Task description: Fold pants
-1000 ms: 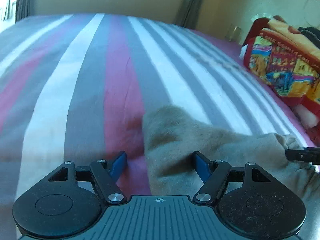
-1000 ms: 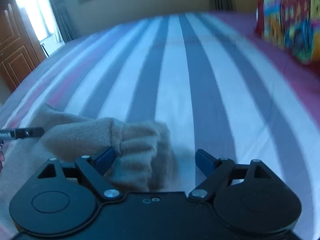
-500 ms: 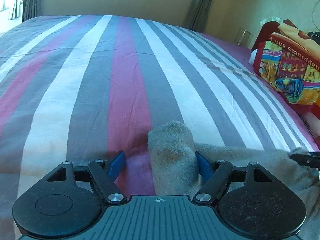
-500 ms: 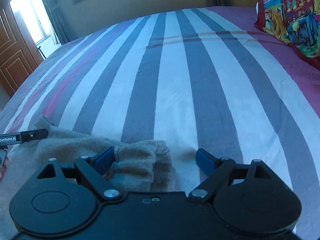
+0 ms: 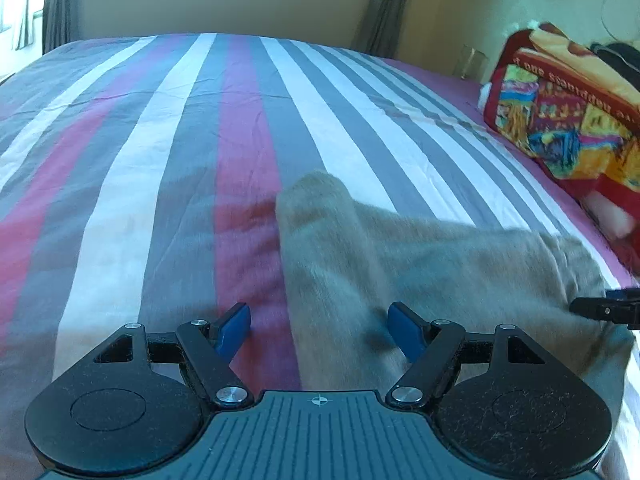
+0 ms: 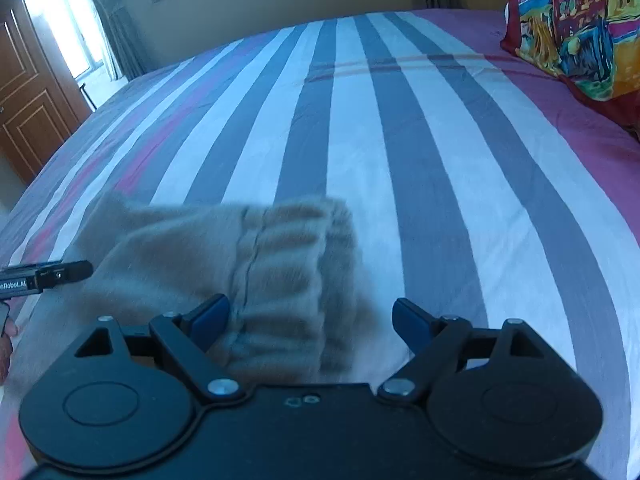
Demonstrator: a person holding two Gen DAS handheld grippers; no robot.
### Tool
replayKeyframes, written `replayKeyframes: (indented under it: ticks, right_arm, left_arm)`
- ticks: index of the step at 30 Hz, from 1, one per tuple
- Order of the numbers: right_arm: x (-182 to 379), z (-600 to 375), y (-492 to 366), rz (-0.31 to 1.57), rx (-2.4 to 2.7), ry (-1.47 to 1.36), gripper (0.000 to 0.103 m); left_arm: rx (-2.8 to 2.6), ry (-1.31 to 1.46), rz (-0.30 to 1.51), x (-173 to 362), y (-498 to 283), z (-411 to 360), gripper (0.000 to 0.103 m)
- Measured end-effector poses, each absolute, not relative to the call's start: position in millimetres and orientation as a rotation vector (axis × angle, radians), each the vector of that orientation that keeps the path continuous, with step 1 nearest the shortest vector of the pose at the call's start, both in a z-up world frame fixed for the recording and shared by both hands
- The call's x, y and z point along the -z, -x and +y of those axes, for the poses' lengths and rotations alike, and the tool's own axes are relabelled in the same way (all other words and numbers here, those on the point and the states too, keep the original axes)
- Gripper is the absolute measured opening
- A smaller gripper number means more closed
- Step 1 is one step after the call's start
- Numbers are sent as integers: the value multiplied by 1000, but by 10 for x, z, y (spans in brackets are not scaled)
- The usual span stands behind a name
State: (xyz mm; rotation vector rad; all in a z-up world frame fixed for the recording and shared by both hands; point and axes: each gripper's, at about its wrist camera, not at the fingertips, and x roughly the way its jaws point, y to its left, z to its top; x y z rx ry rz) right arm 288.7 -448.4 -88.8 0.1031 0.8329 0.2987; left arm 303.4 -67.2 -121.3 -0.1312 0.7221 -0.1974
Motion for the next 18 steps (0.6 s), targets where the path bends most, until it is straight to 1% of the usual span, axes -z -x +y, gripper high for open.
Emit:
replayKeyframes:
  ticks: [6,13,18]
  right_arm:
    - [854,-4395,-2704,850,-294,-54,88]
    - [935,-4303,-2536,898,-292,0,89]
    - [983,-4381,-2400,903,-298,-39,88]
  left_arm:
    - [210,69,740,1175,-2798,-719,75]
    - [227,67,755,1194,-2549,-738,76]
    - [249,78,757,1188,-2313,-752,75]
